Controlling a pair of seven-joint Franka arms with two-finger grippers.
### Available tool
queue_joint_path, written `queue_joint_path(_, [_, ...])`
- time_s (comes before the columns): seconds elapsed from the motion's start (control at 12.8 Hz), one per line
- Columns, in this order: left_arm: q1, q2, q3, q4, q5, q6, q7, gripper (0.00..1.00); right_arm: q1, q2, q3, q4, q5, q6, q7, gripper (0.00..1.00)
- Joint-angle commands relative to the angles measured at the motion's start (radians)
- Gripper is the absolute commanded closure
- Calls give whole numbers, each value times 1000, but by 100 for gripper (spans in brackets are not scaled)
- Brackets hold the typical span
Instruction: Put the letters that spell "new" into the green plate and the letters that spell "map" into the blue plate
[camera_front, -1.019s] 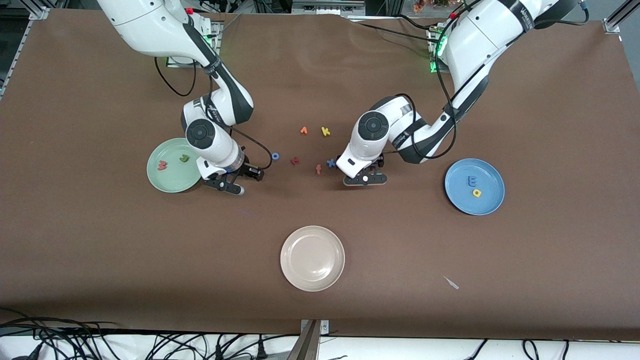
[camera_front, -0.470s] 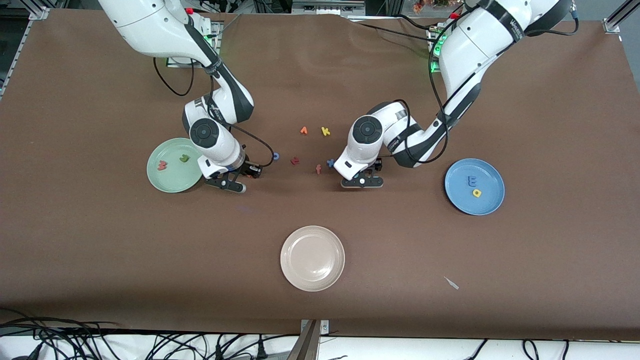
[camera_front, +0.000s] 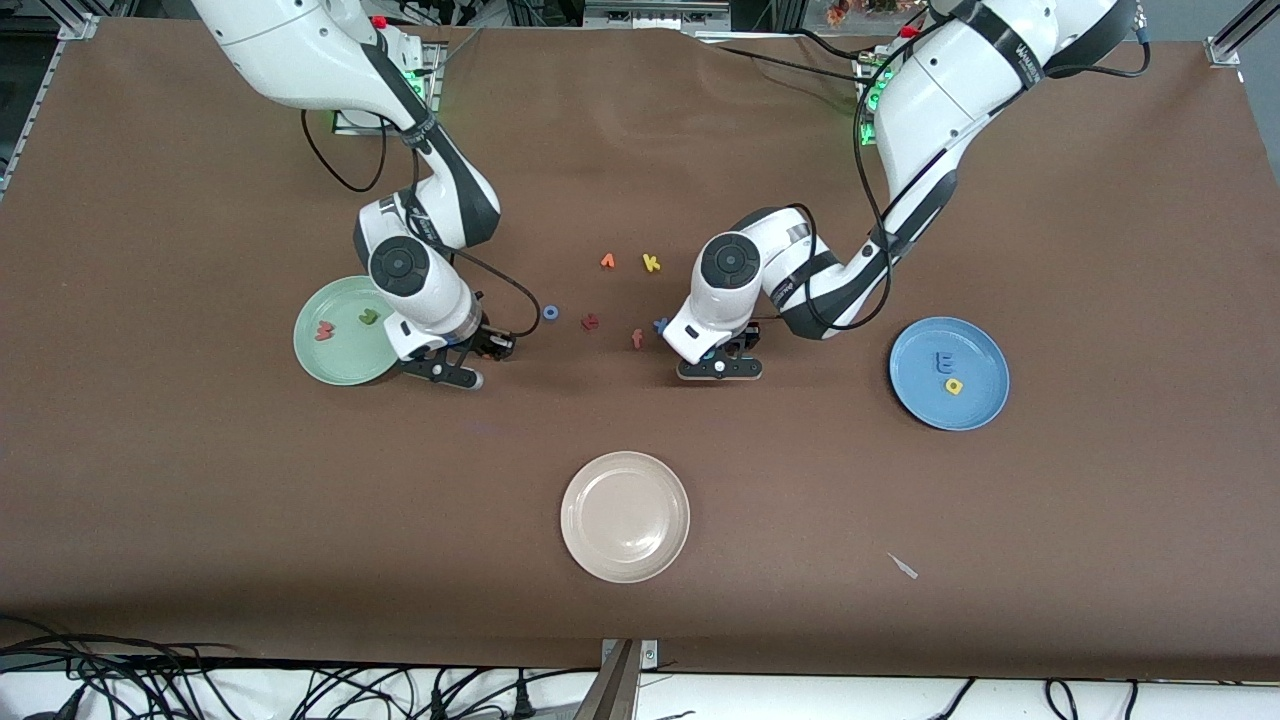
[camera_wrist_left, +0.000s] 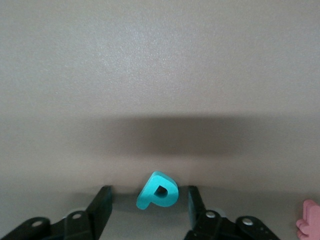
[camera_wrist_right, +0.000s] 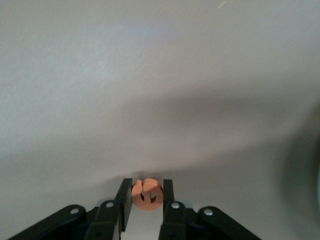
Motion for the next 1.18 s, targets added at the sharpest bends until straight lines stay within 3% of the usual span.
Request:
queue_joint_path(0.0, [-14, 16, 8, 27, 38, -5, -23, 40, 1, -72, -61, -1, -16, -93, -107, 77])
queue_joint_path(0.39, [-14, 27, 12, 32, 40, -5, -23, 59, -1, -113, -193, 4, -10, -219, -360, 77])
queue_joint_path(0.78, [-14, 45, 12, 33, 78, -3, -24, 77, -5, -116, -279, -51, 2, -196, -518, 77])
queue_joint_path(1.1, [-5, 44, 12, 35, 81, -5, -23, 84, -7, -113, -302, -114, 5, -101, -572, 77])
